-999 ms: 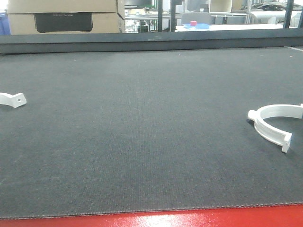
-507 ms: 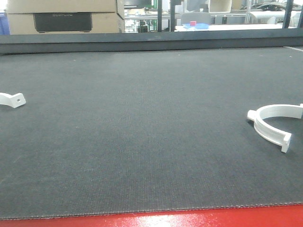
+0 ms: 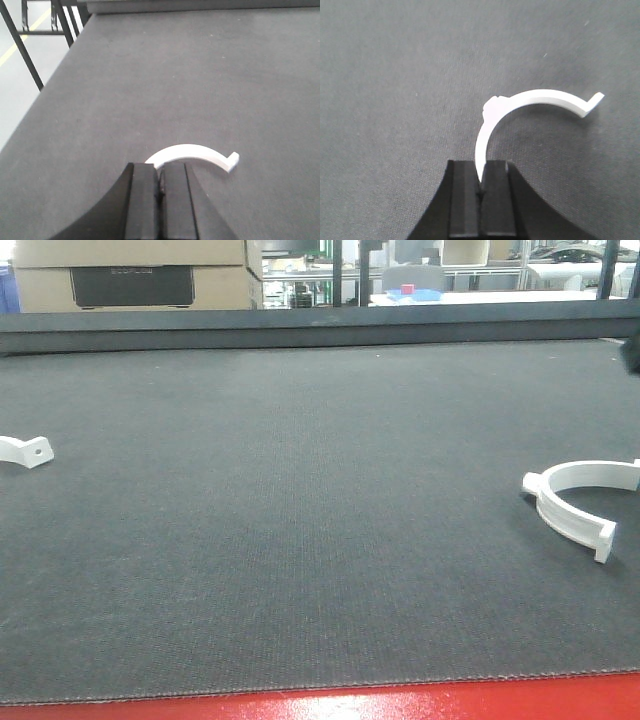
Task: Grab PVC pipe and place in blue bin
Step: 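Lower the right gripper onto the nearer white pipe clamp and close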
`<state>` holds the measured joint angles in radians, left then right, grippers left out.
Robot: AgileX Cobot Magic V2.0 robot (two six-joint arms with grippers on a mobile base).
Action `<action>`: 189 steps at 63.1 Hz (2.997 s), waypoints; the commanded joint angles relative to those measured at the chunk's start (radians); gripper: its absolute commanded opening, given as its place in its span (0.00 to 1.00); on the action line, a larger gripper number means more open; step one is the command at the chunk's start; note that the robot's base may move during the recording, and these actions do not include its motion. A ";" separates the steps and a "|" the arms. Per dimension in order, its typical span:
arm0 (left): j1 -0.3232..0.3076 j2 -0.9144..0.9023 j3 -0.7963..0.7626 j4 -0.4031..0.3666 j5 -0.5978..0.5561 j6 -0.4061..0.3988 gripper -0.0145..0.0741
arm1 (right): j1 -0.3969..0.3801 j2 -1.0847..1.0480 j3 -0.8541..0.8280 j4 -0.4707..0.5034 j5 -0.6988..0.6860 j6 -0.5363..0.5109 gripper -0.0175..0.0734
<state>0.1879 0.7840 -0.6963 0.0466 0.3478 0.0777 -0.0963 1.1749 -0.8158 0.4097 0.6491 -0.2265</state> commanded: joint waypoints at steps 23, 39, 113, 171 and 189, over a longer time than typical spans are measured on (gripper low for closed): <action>0.108 0.178 -0.095 -0.021 -0.019 -0.008 0.41 | 0.010 0.122 -0.059 -0.004 0.017 -0.031 0.51; 0.108 0.276 -0.095 -0.036 -0.039 -0.008 0.40 | 0.010 0.184 -0.061 -0.004 0.056 -0.031 0.51; 0.108 0.320 -0.095 -0.063 -0.076 -0.008 0.40 | 0.097 0.447 -0.229 -0.179 0.187 0.121 0.50; 0.108 0.320 -0.095 -0.063 -0.102 -0.008 0.40 | 0.134 0.499 -0.229 -0.245 0.085 0.121 0.46; 0.108 0.320 -0.095 -0.063 -0.104 -0.008 0.40 | 0.138 0.529 -0.229 -0.245 0.076 0.121 0.46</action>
<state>0.2905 1.1054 -0.7844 -0.0082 0.2626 0.0758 0.0401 1.6889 -1.0429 0.1705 0.7458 -0.1067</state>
